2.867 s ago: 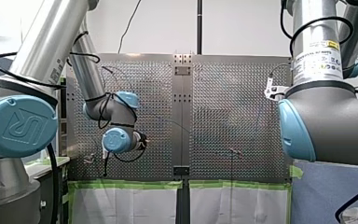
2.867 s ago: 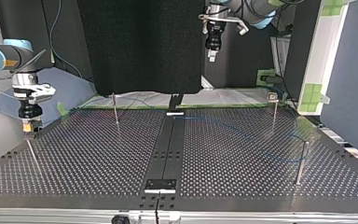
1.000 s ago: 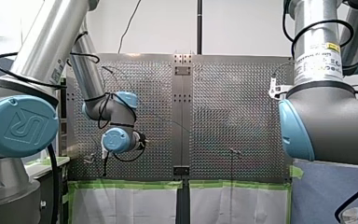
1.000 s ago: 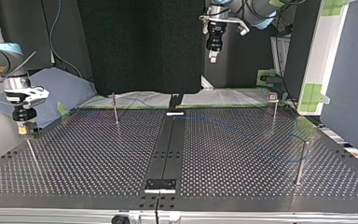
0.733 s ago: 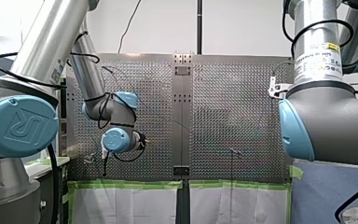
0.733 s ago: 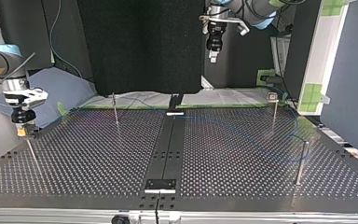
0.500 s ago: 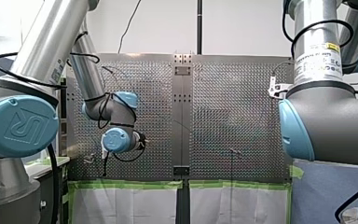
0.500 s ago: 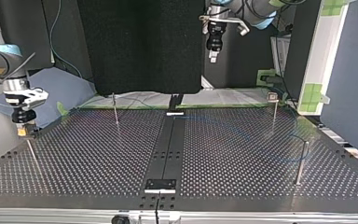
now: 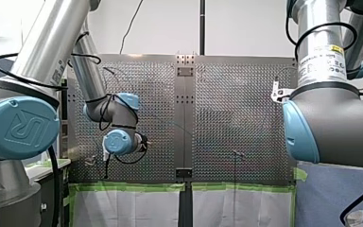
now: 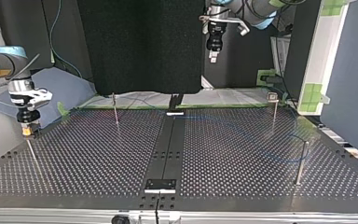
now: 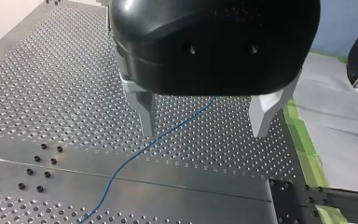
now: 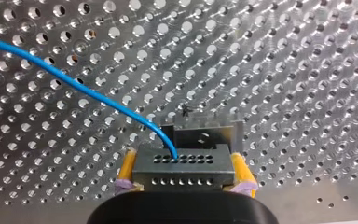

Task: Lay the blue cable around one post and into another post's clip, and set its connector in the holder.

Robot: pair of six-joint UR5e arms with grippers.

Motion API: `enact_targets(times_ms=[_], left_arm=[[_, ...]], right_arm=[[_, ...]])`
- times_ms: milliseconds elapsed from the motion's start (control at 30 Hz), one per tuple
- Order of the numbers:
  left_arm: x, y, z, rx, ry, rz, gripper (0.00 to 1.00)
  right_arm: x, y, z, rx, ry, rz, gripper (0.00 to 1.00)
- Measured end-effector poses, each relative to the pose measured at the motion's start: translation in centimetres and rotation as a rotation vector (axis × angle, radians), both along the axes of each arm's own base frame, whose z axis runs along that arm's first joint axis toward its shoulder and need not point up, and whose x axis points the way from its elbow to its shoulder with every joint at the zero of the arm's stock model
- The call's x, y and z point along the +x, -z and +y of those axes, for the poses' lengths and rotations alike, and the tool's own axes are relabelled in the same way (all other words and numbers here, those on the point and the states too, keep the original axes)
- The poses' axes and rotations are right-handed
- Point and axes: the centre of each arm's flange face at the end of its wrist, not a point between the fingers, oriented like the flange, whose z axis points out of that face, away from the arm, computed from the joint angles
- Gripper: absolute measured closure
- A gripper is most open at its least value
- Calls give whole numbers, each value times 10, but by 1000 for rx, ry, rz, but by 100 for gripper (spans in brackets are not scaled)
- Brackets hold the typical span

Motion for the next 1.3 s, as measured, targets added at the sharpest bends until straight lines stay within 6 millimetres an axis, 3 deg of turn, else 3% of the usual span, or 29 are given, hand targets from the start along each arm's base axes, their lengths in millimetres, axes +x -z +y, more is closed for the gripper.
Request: enact_targets(times_ms=[1300], left_arm=[[1,0,1,1,-3,5,0]], right_arm=[[7,-15,-7,-12,-12,16,100]])
